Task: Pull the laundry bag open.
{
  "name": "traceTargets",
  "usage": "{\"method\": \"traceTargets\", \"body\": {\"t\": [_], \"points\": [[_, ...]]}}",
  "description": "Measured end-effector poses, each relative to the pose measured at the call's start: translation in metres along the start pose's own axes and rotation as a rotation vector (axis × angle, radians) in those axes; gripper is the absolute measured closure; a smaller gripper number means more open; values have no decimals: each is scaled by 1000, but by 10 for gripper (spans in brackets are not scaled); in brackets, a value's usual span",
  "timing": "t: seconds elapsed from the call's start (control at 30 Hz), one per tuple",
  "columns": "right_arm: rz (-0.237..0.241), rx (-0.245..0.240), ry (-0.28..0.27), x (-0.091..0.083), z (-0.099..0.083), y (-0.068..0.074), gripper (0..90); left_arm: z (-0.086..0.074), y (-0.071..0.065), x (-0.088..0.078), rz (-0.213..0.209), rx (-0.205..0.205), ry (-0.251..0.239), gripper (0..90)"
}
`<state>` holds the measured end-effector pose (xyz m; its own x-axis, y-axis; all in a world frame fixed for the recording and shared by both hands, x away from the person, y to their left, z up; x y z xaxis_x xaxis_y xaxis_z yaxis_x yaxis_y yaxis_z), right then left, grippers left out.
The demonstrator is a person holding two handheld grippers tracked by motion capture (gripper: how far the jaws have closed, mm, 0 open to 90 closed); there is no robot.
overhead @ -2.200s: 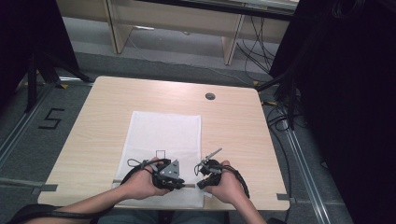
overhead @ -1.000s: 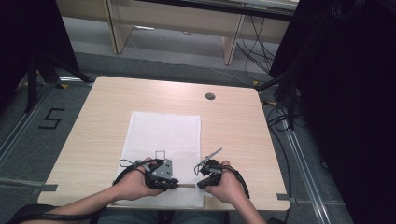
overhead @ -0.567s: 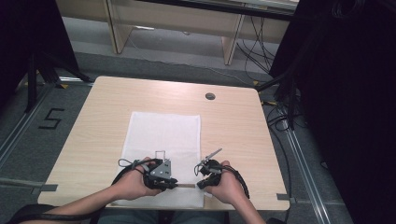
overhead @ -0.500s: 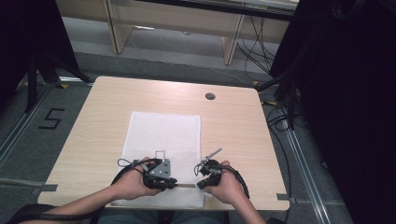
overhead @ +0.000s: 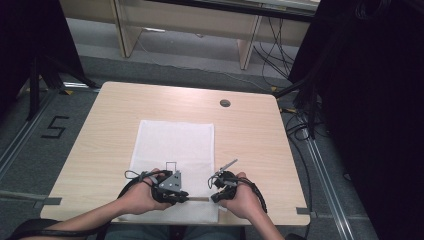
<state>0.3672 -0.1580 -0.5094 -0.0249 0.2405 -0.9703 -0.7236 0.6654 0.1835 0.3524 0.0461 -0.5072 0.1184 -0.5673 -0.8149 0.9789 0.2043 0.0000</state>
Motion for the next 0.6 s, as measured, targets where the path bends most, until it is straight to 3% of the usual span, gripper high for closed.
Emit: {"method": "traceTargets", "body": {"t": [0.07, 0.43, 0.53, 0.6], "points": [[-2, 0, 1, 0, 0, 0, 900, -1, 0, -1, -1, -13, -19, 820], [0, 0, 2, 0, 0, 0, 900, -4, 1, -4, 7, 8, 0, 820], [-1, 2, -1, 0, 0, 0, 900, -5, 0, -5, 0, -17, -14, 820], [1, -1, 1, 0, 0, 0, 900, -5, 1, -6, 2, -4, -9, 820]]}}
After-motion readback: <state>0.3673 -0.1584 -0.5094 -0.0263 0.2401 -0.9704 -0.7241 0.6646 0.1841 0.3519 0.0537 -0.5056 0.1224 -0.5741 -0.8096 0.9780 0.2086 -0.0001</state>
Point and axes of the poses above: each handheld gripper's, and its own axes: x roughly forward along the jaws, z roughly out of its top, y roughly to its left, the point moved 3 cm from there along x, roughly forward along the jaws, and after that the axes turned 10 degrees about y, right-handed, at the moved point
